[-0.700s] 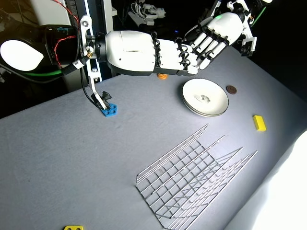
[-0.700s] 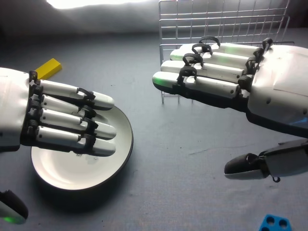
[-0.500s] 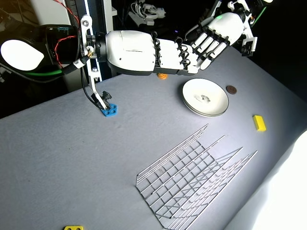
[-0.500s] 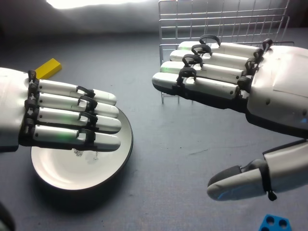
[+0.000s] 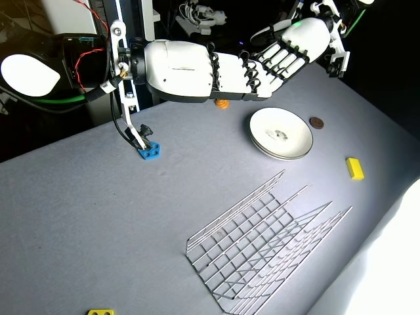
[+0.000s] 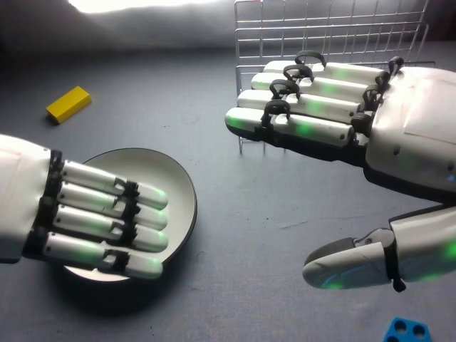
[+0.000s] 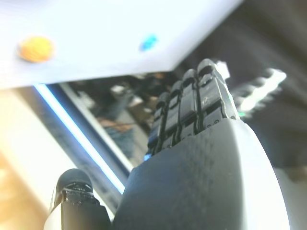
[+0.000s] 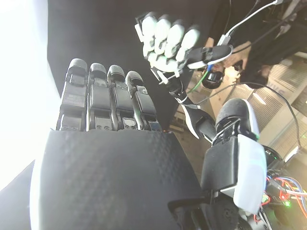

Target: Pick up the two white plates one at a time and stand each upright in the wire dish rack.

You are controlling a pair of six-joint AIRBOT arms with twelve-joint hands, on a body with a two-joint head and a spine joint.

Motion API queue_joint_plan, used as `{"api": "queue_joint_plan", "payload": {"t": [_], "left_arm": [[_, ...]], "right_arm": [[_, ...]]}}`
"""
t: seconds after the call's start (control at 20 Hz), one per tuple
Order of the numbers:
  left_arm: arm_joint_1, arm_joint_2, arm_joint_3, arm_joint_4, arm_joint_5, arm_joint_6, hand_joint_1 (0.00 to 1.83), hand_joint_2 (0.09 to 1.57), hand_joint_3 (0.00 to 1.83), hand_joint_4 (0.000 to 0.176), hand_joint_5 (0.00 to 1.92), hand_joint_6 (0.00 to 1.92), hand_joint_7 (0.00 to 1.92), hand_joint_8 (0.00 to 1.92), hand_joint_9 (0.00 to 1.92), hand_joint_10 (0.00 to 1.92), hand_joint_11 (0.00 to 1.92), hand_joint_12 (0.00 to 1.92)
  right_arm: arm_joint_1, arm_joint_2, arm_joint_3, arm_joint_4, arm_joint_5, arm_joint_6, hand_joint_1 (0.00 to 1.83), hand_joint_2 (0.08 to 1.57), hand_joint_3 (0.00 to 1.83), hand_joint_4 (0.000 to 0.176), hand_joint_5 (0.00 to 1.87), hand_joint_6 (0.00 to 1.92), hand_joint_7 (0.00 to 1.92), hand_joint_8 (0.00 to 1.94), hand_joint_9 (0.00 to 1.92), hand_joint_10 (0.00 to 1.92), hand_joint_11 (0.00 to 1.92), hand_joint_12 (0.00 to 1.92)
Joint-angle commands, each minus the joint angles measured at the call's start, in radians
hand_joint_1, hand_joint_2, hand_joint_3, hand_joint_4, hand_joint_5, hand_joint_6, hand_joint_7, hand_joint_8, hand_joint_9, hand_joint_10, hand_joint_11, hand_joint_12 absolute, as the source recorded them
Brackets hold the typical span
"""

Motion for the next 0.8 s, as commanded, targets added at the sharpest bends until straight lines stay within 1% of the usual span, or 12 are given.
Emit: {"api": "queue_joint_plan", "payload": {"t": [0.0,0.05,0.2,0.25,0.45,0.6,0.65,0.75], "left_arm": [[-0.009,0.002,0.01,-0.076,-0.052,-0.007,0.0,0.93,0.02,0.0,0.0,0.0,0.0,0.0,0.0,0.0,0.0,0.0],[-0.012,-0.006,0.022,-0.048,-0.045,-0.019,0.0,0.91,0.01,0.0,0.0,0.0,0.0,0.0,0.0,0.0,0.0,0.0],[-0.012,-0.034,0.067,0.0,0.009,-0.029,0.0,0.91,0.01,0.0,0.0,0.0,0.0,0.0,0.0,0.0,0.0,0.0],[-0.008,-0.045,0.087,0.014,0.026,-0.03,0.0,0.93,0.02,0.0,0.0,0.0,0.0,0.0,0.0,0.0,0.0,0.0],[0.003,-0.072,0.145,0.053,0.043,-0.03,0.0,0.93,0.02,0.0,0.0,0.0,0.0,0.0,0.0,0.0,0.0,0.0],[0.032,-0.092,0.185,0.068,0.078,-0.03,0.0,0.95,0.02,0.0,0.0,0.0,0.0,0.0,0.0,0.0,0.0,0.0],[0.042,-0.099,0.199,0.068,0.084,-0.03,0.0,0.95,0.02,0.0,0.0,0.0,0.0,0.0,0.0,0.0,0.0,0.0],[0.058,-0.11,0.225,0.068,0.087,-0.03,0.0,0.95,0.02,0.0,0.0,0.0,0.0,0.0,0.0,0.0,0.0,0.0]], "right_arm": [[0.004,0.0,-0.005,0.02,0.123,0.006,0.0,1.05,0.03,0.0,0.0,0.0,0.0,0.0,0.0,0.0,0.0,0.0],[0.004,0.0,-0.005,0.02,0.123,0.005,0.0,1.06,0.03,0.0,0.0,0.0,0.0,0.0,0.0,0.0,0.0,0.0],[0.003,-0.002,-0.005,0.02,0.123,0.005,0.0,1.06,0.02,0.0,0.0,0.0,0.0,0.0,0.0,0.0,0.0,0.0],[0.003,-0.002,-0.005,0.02,0.123,0.004,0.0,1.06,0.02,0.0,0.0,0.0,0.0,0.0,0.0,0.0,0.0,0.0],[0.002,-0.003,-0.005,0.02,0.123,-0.002,0.03,1.04,0.01,0.0,0.0,0.0,0.0,0.0,0.0,0.0,0.0,0.0],[0.002,-0.003,-0.005,0.02,0.123,-0.004,0.0,1.05,0.01,0.0,0.0,0.0,0.0,0.0,0.0,0.0,0.0,0.0],[0.002,-0.003,-0.005,0.02,0.123,-0.006,0.02,1.06,0.01,0.0,0.0,0.0,0.0,0.0,0.0,0.0,0.0,0.0],[0.002,-0.003,-0.005,0.02,0.123,-0.009,0.0,1.07,0.01,0.0,0.0,0.0,0.0,0.0,0.0,0.0,0.0,0.0]]}}
